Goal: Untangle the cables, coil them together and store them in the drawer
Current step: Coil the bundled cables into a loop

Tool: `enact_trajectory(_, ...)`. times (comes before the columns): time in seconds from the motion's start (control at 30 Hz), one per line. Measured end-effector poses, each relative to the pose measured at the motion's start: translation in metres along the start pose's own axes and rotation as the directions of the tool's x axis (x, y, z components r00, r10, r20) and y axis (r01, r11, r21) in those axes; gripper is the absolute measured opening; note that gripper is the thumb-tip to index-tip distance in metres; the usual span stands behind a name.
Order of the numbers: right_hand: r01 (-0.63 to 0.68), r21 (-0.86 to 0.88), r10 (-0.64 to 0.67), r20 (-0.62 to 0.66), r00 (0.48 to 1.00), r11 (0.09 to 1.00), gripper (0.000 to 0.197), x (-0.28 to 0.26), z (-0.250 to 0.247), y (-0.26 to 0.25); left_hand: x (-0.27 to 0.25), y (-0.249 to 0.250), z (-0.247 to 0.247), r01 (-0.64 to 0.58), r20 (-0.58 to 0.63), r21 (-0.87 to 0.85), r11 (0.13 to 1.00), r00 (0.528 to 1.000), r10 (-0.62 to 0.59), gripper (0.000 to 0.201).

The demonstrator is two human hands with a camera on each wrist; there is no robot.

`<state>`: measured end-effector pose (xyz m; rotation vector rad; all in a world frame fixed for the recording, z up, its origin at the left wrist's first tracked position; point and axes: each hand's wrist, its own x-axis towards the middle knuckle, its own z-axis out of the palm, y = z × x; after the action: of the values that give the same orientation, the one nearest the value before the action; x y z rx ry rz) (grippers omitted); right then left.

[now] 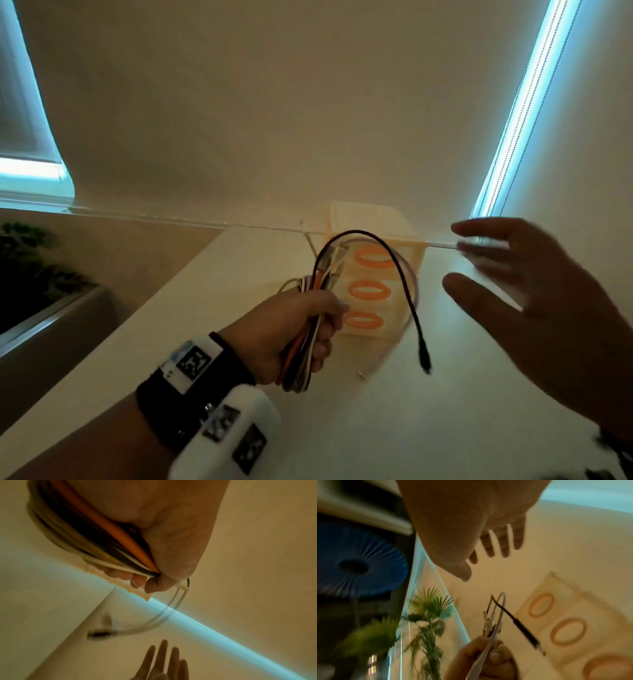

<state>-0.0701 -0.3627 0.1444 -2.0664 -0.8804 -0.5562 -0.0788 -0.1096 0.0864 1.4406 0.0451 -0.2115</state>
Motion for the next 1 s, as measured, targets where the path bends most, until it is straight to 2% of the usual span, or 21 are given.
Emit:
enact_trajectory(0.03, 0.201, -0.214, -0.210, -0.022, 0.977, 0.956, 0.051, 0.001, 0.000, -0.004, 0.001, -0.002, 0.000, 0.093, 0.034, -0.050, 0.994, 0.995, -0.092, 0.030)
enact_trajectory(0.07, 0.338, -0.300, -0.346, 0.028, 0.938, 0.892, 0.048, 0.002, 0.000, -0.005, 0.002, -0.005, 0.001, 0.159, 0.074, -0.077, 0.984, 0.985, -0.153, 0.030)
enact_trajectory(0.13, 0.522, -0.259, -0.498, 0.156, 0.853, 0.813, 0.051, 0.006, 0.002, -0.010, 0.001, -0.009, 0.006, 0.238, 0.181, -0.076, 0.968, 0.958, -0.221, 0.027)
enact_trajectory(0.2, 0.599, -0.126, -0.539, 0.320, 0.779, 0.791, 0.057, 0.014, 0.012, -0.015, 0.000, -0.014, 0.010, 0.255, 0.312, -0.062, 0.965, 0.923, -0.224, 0.024)
enact_trajectory(0.23, 0.590, -0.070, -0.519, 0.401, 0.755, 0.804, 0.058, 0.018, 0.018, -0.015, 0.000, -0.017, 0.012, 0.238, 0.371, -0.059, 0.969, 0.907, -0.200, 0.025)
enact_trajectory(0.3, 0.498, -0.031, -0.405, 0.537, 0.740, 0.867, 0.066, 0.026, 0.031, -0.011, 0.002, -0.019, 0.013, 0.199, 0.452, -0.073, 0.977, 0.880, -0.145, 0.026)
enact_trajectory(0.33, 0.450, -0.022, -0.357, 0.572, 0.738, 0.893, 0.070, 0.030, 0.037, -0.006, 0.003, -0.019, 0.014, 0.201, 0.482, -0.111, 0.973, 0.867, -0.124, 0.024)
enact_trajectory(0.4, 0.398, 0.048, -0.357, 0.547, 0.757, 0.916, 0.064, 0.035, 0.049, 0.004, 0.003, -0.020, 0.013, 0.189, 0.510, -0.144, 0.971, 0.856, -0.091, 0.020)
enact_trajectory(0.47, 0.298, 0.211, -0.363, 0.460, 0.811, 0.931, 0.059, 0.036, 0.061, 0.006, -0.001, -0.022, 0.011, 0.130, 0.483, -0.083, 0.988, 0.872, -0.074, 0.016)
enact_trajectory(0.53, 0.171, 0.342, -0.295, 0.352, 0.888, 0.924, 0.054, 0.033, 0.078, 0.007, -0.006, -0.025, 0.007, 0.096, 0.488, -0.134, 0.986, 0.873, -0.018, 0.015)
enact_trajectory(0.57, 0.131, 0.370, -0.254, 0.305, 0.918, 0.920, 0.047, 0.032, 0.086, 0.006, -0.009, -0.026, 0.007, 0.076, 0.495, -0.168, 0.983, 0.869, 0.017, 0.022)
enact_trajectory(0.63, 0.096, 0.404, -0.200, 0.221, 0.955, 0.909, 0.041, 0.030, 0.098, 0.004, -0.011, -0.026, 0.011, 0.062, 0.525, -0.216, 0.974, 0.849, 0.063, 0.032)
enact_trajectory(0.67, 0.090, 0.420, -0.185, 0.191, 0.964, 0.903, 0.042, 0.030, 0.101, 0.002, -0.011, -0.024, 0.014, 0.068, 0.567, -0.260, 0.963, 0.818, 0.095, 0.030)
enact_trajectory(0.7, 0.083, 0.433, -0.173, 0.174, 0.969, 0.898, 0.043, 0.031, 0.102, 0.000, -0.012, -0.021, 0.017, 0.070, 0.607, -0.304, 0.950, 0.783, 0.137, 0.027)
enact_trajectory(0.73, 0.075, 0.444, -0.167, 0.173, 0.971, 0.893, 0.044, 0.033, 0.102, -0.001, -0.014, -0.017, 0.020, 0.060, 0.620, -0.313, 0.948, 0.769, 0.156, 0.025)
enact_trajectory(0.8, 0.058, 0.459, -0.169, 0.204, 0.964, 0.886, 0.041, 0.037, 0.099, -0.003, -0.016, -0.014, 0.022, 0.019, 0.623, -0.275, 0.961, 0.765, 0.164, 0.031)
enact_trajectory(0.9, 0.065, 0.463, -0.205, 0.258, 0.944, 0.884, 0.033, 0.041, 0.095, -0.004, -0.014, -0.017, 0.019, -0.021, 0.643, -0.253, 0.967, 0.743, 0.184, 0.068)
enact_trajectory(0.97, 0.109, 0.408, -0.240, 0.286, 0.928, 0.906, 0.025, 0.042, 0.094, -0.006, -0.013, -0.016, 0.020, -0.058, 0.626, -0.204, 0.977, 0.760, 0.176, 0.088)
enact_trajectory(1.0, 0.133, 0.384, -0.259, 0.298, 0.918, 0.914, 0.024, 0.042, 0.094, -0.008, -0.013, -0.015, 0.019, -0.073, 0.620, -0.180, 0.981, 0.766, 0.171, 0.091)
